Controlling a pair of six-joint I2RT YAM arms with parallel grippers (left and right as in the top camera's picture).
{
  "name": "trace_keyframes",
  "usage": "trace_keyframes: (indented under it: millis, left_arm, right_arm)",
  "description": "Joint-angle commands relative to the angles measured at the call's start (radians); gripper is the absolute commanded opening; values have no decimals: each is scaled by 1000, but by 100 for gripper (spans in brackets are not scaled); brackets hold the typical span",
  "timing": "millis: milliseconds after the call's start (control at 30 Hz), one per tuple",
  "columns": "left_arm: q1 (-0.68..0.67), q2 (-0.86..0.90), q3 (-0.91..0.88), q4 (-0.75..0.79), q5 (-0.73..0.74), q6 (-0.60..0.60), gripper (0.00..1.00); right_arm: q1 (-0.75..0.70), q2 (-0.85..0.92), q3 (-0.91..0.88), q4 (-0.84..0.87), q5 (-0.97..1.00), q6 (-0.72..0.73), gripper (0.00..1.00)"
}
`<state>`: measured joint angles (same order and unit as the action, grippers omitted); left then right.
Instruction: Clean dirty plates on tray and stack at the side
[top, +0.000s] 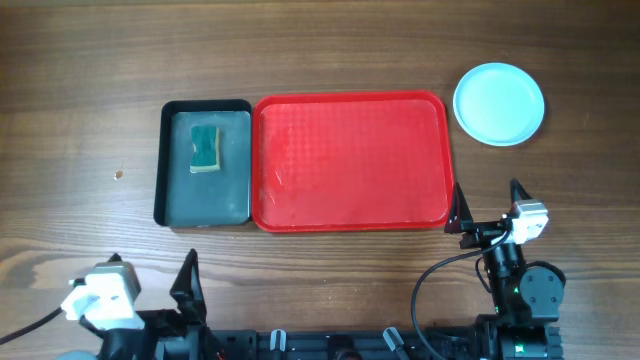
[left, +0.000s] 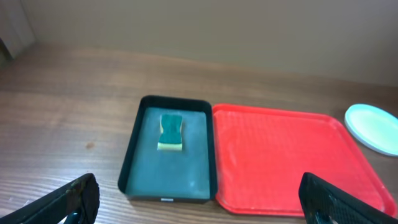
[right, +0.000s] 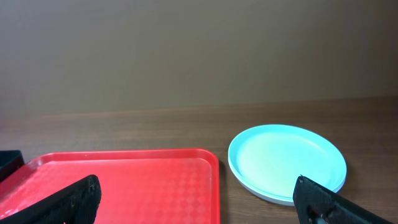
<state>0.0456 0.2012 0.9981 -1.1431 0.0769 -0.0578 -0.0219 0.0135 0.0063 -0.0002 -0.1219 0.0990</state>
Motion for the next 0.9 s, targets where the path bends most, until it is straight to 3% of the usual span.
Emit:
trace_keyframes:
  millis: [0,333,433,467,633,733,867]
  left_arm:
    - [-6,-63,-134,51,16,-6,100]
    - [-6,-198,-439,472,54,-6,100]
    - [-6,-198,-501,659,71,-6,100]
    - [-6,-198,-565,845,92,-6,100]
    - [-6,-198,-724,1199,135,-11,100]
    - [-6,-198,-797,1300,136,-33,100]
    - [-6,-198,-871,1316,135,-55,100]
  right_arm:
    - [6,-9,-1,6,19,-18,100]
    - [6,-9,-1,6,19,-18,100]
    - [6,-9,-1,6,19,-18,100]
    - [6,-9,-1,6,19,-18,100]
    - [6,-9,-1,6,19,-18,100]
    - [6,-9,-1,6,19,-18,100]
    - [6,-9,-1,6,19,-18,100]
